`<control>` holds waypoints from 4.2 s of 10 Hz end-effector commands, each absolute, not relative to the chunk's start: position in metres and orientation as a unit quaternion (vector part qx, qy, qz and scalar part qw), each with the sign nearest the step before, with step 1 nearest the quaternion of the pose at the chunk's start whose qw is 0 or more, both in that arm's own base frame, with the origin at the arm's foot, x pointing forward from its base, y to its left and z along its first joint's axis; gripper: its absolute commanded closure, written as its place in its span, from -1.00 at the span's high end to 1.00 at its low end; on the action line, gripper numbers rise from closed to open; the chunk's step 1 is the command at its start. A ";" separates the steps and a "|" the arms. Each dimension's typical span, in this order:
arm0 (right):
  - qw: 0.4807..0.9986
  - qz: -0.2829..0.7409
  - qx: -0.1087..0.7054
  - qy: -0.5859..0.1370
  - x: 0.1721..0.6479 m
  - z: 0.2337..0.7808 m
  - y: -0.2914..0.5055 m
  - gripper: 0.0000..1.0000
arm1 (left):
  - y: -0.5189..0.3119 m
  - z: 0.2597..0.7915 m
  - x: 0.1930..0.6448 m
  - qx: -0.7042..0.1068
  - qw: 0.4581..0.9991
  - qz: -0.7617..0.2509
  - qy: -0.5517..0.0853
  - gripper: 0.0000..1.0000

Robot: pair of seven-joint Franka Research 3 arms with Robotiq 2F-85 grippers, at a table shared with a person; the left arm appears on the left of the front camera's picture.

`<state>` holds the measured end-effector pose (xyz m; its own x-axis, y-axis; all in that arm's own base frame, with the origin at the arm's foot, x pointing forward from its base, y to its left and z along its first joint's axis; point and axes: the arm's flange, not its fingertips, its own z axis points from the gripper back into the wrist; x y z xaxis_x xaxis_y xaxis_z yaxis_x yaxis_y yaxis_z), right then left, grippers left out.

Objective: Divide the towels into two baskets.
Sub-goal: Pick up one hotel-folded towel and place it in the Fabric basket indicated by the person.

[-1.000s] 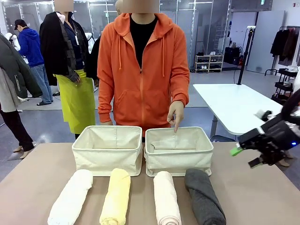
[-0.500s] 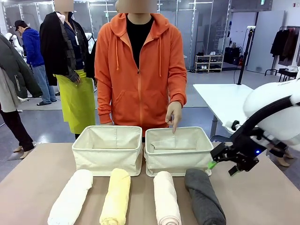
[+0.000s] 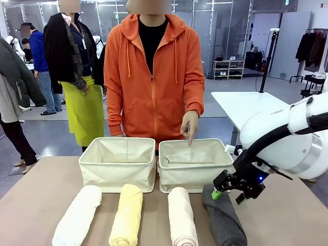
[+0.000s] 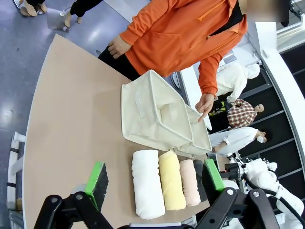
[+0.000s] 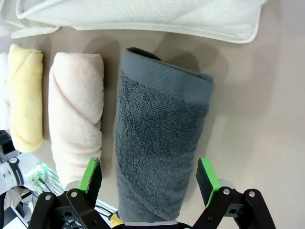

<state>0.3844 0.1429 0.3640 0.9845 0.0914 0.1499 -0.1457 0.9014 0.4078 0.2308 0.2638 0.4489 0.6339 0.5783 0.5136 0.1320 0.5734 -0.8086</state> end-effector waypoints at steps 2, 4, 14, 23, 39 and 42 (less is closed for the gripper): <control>0.980 0.058 0.174 -0.072 0.341 0.330 0.155 1.00 | 0.265 0.450 0.230 -0.442 0.787 0.141 -0.408 1.00; 0.983 0.060 0.162 -0.064 0.340 0.318 0.162 1.00 | 0.265 0.450 0.230 -0.442 0.787 0.141 -0.408 1.00; 0.981 0.110 0.125 -0.101 0.329 0.326 0.165 -0.42 | 0.265 0.450 0.230 -0.442 0.787 0.141 -0.408 1.00; 0.850 0.508 0.045 -0.131 0.346 0.488 0.195 -0.42 | 0.265 0.450 0.230 -0.442 0.787 0.141 -0.408 1.00; 0.678 0.715 -0.042 -0.163 0.556 0.467 0.281 -0.28 | 0.265 0.450 0.230 -0.442 0.787 0.141 -0.408 1.00; 0.678 0.722 -0.048 -0.132 0.580 0.431 0.292 -0.28 | 0.265 0.450 0.230 -0.442 0.787 0.141 -0.408 1.00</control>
<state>0.5739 0.2861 0.4299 -0.0535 0.9886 0.1410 -0.9690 -0.0173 -0.2463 0.2310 0.2639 0.4483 0.6346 0.5789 0.5121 0.1304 0.5729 -0.8092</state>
